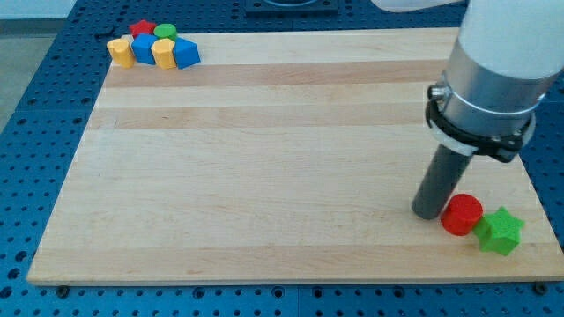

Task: Nudge yellow heart along with red star up a bit

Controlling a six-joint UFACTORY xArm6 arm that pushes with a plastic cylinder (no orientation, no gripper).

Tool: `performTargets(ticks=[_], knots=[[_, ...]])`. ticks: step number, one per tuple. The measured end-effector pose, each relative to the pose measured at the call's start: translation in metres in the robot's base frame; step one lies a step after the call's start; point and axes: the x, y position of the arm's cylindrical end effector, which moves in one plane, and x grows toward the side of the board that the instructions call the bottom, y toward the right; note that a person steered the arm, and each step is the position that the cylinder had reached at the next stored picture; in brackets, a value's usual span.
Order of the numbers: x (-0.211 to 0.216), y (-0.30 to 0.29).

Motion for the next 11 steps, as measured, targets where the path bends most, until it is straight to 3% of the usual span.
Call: performTargets(ticks=[2,6,8,11], knots=[[-0.018,-0.130],[-0.133,-0.445],[-0.136,-0.449],[-0.255,-0.450]])
